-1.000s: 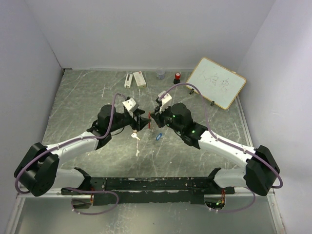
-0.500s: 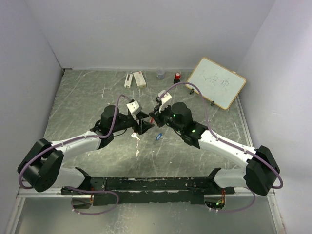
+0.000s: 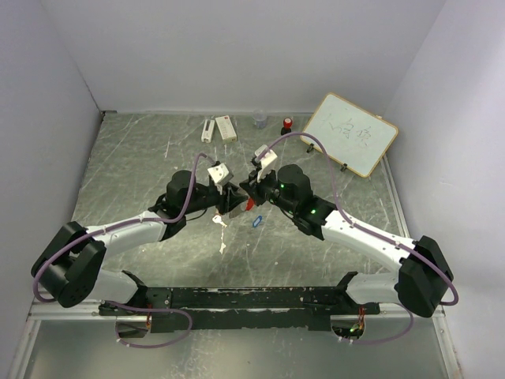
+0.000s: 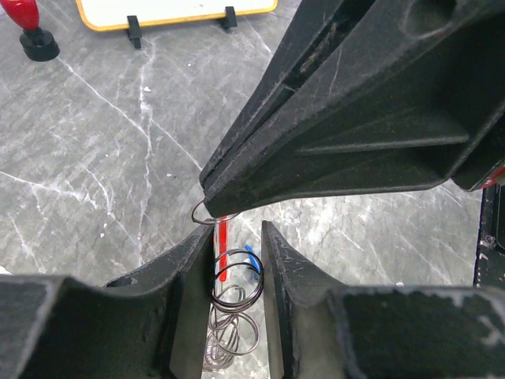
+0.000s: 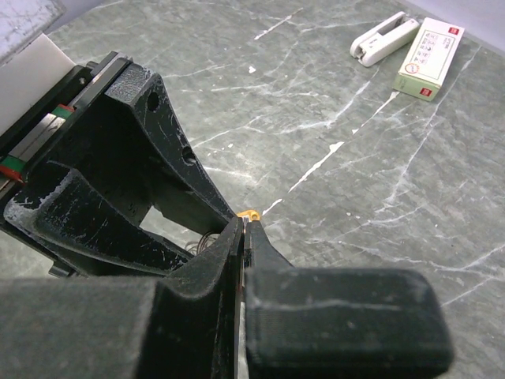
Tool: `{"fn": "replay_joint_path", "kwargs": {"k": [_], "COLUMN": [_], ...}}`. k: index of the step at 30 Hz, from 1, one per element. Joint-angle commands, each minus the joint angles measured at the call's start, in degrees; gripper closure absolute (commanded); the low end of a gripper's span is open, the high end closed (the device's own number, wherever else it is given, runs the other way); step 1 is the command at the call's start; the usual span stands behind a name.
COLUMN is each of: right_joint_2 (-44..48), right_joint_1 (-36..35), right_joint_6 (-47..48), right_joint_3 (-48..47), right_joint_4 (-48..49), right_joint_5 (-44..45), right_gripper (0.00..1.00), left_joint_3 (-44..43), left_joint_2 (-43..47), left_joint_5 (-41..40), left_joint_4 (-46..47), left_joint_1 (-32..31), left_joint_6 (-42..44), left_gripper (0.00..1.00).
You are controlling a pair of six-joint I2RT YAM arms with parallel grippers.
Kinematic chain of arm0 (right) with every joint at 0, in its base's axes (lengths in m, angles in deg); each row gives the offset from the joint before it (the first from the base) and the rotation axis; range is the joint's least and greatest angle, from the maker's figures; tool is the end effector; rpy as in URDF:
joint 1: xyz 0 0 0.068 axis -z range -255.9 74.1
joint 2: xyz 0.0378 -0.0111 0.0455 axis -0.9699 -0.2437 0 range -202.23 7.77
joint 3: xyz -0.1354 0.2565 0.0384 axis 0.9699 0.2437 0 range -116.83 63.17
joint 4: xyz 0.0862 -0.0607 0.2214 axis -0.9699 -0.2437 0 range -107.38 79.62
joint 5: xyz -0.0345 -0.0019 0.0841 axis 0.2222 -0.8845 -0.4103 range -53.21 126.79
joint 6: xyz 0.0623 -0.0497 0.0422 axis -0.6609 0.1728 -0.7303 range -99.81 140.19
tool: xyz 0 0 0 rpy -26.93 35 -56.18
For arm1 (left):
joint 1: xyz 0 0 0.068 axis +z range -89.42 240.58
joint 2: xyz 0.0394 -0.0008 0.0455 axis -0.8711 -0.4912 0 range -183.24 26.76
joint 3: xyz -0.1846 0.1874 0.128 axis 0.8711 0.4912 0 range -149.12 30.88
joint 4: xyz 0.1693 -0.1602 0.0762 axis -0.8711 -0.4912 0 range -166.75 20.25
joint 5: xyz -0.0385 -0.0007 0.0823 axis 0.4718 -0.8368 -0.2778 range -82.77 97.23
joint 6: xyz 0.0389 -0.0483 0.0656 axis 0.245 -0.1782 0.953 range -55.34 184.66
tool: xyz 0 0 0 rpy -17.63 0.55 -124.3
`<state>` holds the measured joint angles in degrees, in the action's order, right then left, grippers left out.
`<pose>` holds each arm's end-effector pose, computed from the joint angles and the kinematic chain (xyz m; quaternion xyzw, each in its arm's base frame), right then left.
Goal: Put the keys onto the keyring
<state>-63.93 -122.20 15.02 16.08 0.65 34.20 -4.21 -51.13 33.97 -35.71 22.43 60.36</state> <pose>0.2133 0.2287 0.3069 -0.2891 0.7306 0.2845 0.5493 0.2233 -0.2215 0.2586 0.3590 0.6626 -0.3929 0.5269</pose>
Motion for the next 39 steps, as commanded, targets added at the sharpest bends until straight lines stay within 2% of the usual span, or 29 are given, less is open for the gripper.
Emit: {"fn": "replay_joint_path", "kwargs": {"k": [1,6,11,19,20,25,30,33,39], "right_joint_2": [1.6,1.8,2.1,3.0,3.2,3.8,3.7,3.5,3.1], "right_joint_1": [-0.1,-0.2,-0.2,-0.1,-0.2,-0.1,-0.1,-0.2,-0.2], "right_joint_6": [-0.7,-1.1,-1.7,-2.8,-2.9,-2.8,-2.7,-2.7,-2.7], "right_joint_3": [-1.2,-1.0,-0.7,-0.1,0.0,-0.2,-0.4,-0.3,-0.4], "right_joint_4": [1.4,1.0,0.7,0.2,0.4,0.4,0.2,0.3,0.4], "right_joint_5": [-1.5,-1.6,-1.2,0.4,0.6,1.0,0.8,0.8,0.7], "right_gripper": [1.0,1.0,1.0,1.0,1.0,1.0,1.0,1.0,1.0], "left_joint_3": [-0.8,0.3,0.9,3.4,3.4,2.6,3.4,3.5,3.3], "left_joint_2": [0.2,0.3,0.1,0.2,0.2,0.3,1.7,2.7,3.3], "left_joint_5": [-1.8,-3.5,-4.4,-4.3,-4.3,-6.0,-6.9,-6.6,-4.9], "left_joint_4": [3.7,6.3,8.1,12.1,11.5,8.5,9.4,9.8,9.9], "left_joint_1": [-0.6,-0.6,-0.6,-0.6,-0.6,-0.6,-0.6,-0.6,-0.6], "left_joint_6": [0.3,0.0,-0.1,0.0,0.1,0.6,0.7,0.5,0.3], "left_gripper": [0.62,0.68,0.93,0.93,0.91,0.61,0.46,0.41,0.41]}}
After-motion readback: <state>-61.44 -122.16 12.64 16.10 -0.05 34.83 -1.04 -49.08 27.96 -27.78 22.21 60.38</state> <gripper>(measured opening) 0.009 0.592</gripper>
